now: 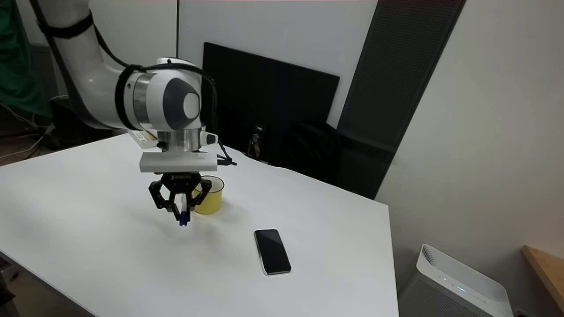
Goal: Put the marker in the cup
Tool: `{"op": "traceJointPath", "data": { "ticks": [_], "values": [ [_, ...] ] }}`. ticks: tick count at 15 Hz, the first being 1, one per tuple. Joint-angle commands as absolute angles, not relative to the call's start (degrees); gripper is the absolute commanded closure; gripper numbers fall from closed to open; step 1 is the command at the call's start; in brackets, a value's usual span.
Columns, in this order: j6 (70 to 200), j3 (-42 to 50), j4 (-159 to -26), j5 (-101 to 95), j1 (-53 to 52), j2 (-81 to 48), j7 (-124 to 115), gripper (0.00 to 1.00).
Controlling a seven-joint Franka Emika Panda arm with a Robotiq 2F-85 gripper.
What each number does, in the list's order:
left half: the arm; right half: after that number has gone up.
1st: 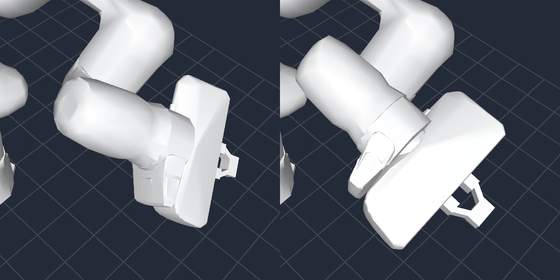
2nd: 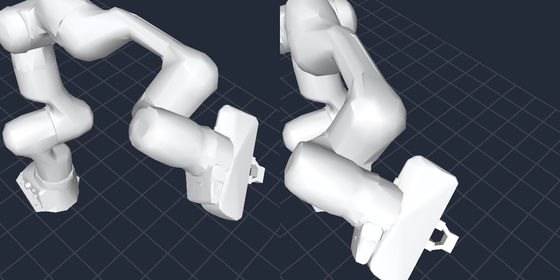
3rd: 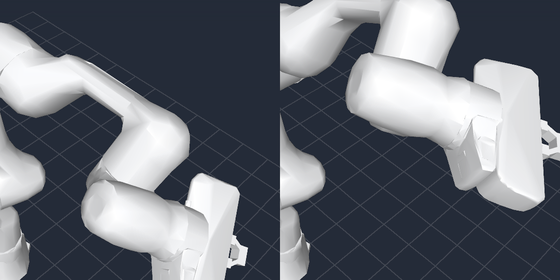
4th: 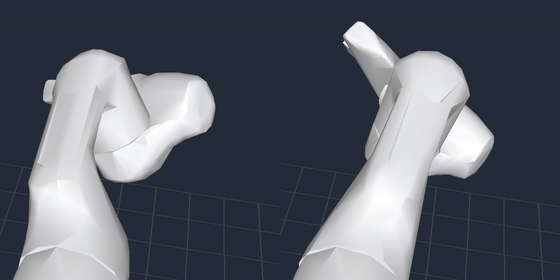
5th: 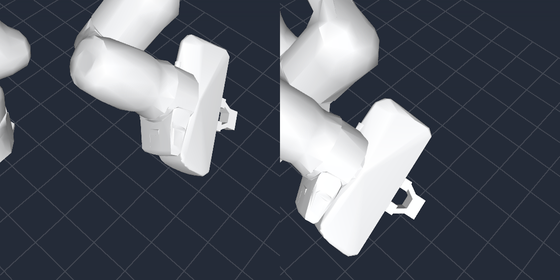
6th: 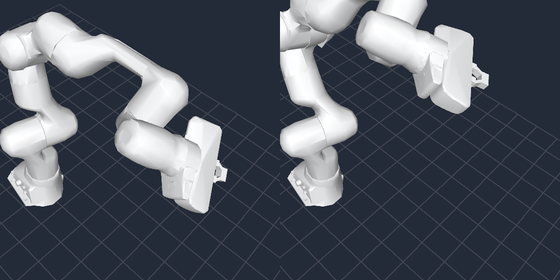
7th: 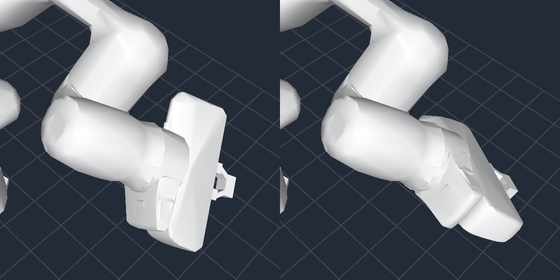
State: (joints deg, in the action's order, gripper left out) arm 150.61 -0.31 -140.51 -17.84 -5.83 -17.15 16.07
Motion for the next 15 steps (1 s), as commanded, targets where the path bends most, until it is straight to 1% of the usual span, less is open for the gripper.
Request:
{"op": "traceJointPath", "data": {
  "ticks": [1, 4, 10, 13, 15],
  "values": [
    [144.67, -2.01, -137.66, -15.42, -3.37, -15.51, 19.07, 0.94],
    [140.20, -2.38, -134.59, -13.07, -1.86, -15.95, 21.91, 0.94],
    [127.34, -3.36, -126.56, -6.79, 1.02, -16.57, 29.29, 0.94],
    [119.99, -3.97, -121.44, -2.83, 1.85, -17.89, 31.81, 0.94],
    [112.57, -4.14, -116.70, 0.32, 2.25, -19.95, 32.49, 0.94]
  ]
}}
